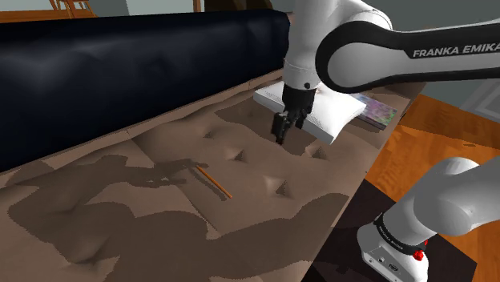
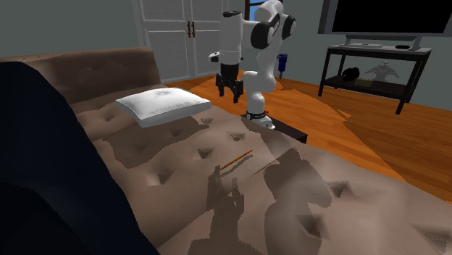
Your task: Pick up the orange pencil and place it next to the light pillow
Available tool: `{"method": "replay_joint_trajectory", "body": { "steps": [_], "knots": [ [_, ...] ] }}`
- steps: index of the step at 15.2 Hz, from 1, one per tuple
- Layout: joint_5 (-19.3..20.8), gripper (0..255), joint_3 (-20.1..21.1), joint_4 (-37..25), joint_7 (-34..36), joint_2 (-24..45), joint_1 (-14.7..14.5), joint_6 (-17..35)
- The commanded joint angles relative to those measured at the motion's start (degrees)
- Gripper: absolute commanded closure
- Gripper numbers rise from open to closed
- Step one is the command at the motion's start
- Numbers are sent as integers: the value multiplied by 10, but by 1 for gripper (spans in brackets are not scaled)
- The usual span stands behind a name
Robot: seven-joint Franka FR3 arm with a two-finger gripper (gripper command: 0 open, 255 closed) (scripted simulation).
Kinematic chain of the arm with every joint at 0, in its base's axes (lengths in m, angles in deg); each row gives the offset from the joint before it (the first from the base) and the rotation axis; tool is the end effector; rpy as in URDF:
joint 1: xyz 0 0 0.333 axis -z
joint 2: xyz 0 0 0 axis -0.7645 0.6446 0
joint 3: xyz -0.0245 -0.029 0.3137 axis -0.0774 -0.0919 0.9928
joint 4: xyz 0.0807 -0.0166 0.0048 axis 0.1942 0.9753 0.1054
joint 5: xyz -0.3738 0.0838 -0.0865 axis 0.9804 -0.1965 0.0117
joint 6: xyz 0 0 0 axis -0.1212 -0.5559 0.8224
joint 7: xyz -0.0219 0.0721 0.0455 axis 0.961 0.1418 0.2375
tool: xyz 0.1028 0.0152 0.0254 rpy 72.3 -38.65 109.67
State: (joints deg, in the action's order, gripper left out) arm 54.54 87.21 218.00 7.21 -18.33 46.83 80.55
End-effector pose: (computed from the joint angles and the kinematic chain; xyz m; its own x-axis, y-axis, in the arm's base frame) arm 0.3604 0.2288 0.5015 0.9859 0.1631 -0.0374 0.1658 -0.9824 0.0860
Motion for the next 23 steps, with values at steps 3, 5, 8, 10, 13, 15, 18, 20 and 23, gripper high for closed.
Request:
{"method": "replay_joint_trajectory", "body": {
  "steps": [3, 5, 8, 10, 13, 15, 18, 20, 23],
  "knots": [
    [32, 0, 61, -49, 74, 89, 4, 28],
    [57, 0, 88, -77, 114, 137, 5, 37],
    [108, 0, 123, -124, 178, 216, 0, 42],
    [148, 0, 140, -161, 223, 273, -10, 39],
    [212, 0, 150, -223, 286, 363, -40, 26],
    [251, 0, 147, -269, 321, 421, -70, 11],
    [296, 0, 134, -339, 357, 498, -117, -13],
    [299, 0, 131, -326, 359, 499, -115, 1],
    [304, 0, 128, -308, 363, 503, -113, 22]
  ]
}}
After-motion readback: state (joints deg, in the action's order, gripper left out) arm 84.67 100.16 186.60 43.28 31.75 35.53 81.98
